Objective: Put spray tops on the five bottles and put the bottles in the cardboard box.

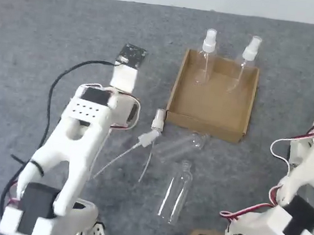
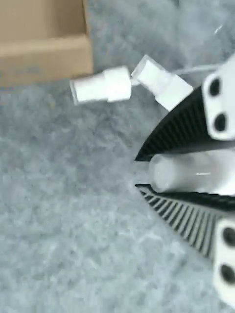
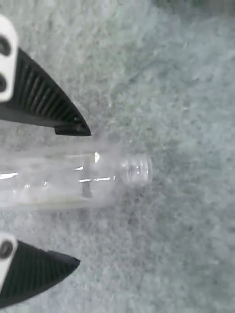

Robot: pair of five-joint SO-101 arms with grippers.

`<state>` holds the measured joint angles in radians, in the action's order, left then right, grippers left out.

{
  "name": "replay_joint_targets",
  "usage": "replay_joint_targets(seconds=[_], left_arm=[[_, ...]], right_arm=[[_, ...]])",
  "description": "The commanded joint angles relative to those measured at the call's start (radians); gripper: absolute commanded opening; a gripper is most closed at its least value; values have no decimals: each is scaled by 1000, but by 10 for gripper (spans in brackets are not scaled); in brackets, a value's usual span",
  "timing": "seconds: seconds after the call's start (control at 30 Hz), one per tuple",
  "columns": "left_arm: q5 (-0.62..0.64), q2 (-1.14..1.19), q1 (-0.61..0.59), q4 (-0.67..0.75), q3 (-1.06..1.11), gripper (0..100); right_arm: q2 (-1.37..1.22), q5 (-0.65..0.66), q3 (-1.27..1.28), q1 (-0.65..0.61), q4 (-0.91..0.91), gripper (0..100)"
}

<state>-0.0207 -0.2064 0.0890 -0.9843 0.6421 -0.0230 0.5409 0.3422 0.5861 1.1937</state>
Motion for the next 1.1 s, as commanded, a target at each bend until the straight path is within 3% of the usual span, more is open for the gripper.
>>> replay_joint_targets(seconds=[0.0, 0.4, 0.7, 0.87, 1.07], left_arm=[[-11, -68, -55, 28, 7, 14], [-11, -68, -61, 28, 10, 14], [-11, -68, -61, 28, 10, 15], [-6, -78, -63, 25, 2, 14], [-2, -252, -63, 5, 10, 15]], right_arm=[[8, 52, -63, -19, 12, 319], [-114, 94, -48, -30, -81, 317], [-125, 89, -95, -24, -84, 92], [-13, 81, -149, -39, 2, 36], [272, -66, -169, -173, 102, 26]])
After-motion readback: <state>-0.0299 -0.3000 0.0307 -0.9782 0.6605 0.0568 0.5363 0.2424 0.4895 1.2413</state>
